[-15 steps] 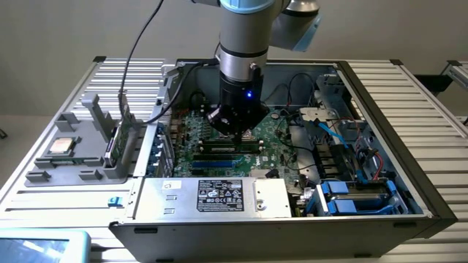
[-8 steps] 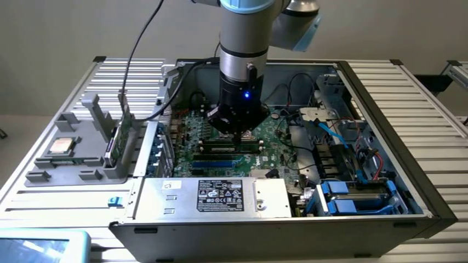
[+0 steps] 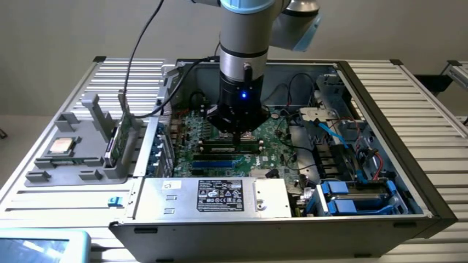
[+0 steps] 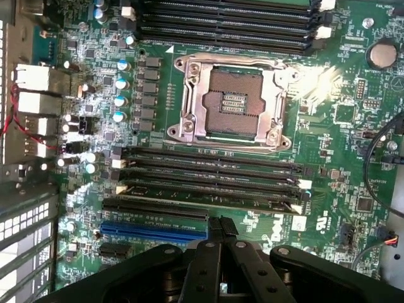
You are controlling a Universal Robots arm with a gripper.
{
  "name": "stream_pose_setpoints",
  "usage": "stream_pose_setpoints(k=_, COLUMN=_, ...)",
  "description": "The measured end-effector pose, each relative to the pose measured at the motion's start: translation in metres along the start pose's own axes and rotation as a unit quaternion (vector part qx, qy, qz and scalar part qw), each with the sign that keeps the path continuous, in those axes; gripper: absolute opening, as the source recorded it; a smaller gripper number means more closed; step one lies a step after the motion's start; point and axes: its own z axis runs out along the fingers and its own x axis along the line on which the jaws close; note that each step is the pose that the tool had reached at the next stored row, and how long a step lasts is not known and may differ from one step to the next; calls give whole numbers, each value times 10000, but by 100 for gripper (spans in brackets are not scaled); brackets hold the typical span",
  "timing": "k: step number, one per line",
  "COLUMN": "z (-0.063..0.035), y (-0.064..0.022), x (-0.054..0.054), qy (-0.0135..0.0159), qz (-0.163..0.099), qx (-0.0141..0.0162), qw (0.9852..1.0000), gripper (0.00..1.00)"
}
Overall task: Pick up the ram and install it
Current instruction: 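Press down the ram until it locks into place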
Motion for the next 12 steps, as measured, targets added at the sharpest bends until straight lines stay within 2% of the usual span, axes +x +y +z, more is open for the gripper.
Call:
stream_pose_setpoints(k=6, z=0, y=0, x=0, qy=5, qz=450, qx=-10, qw=9990, gripper=9)
stream_pose_setpoints(k=12, z=0, y=0, x=0, qy=5, qz=473, qx=-11, qw=9989, gripper=9)
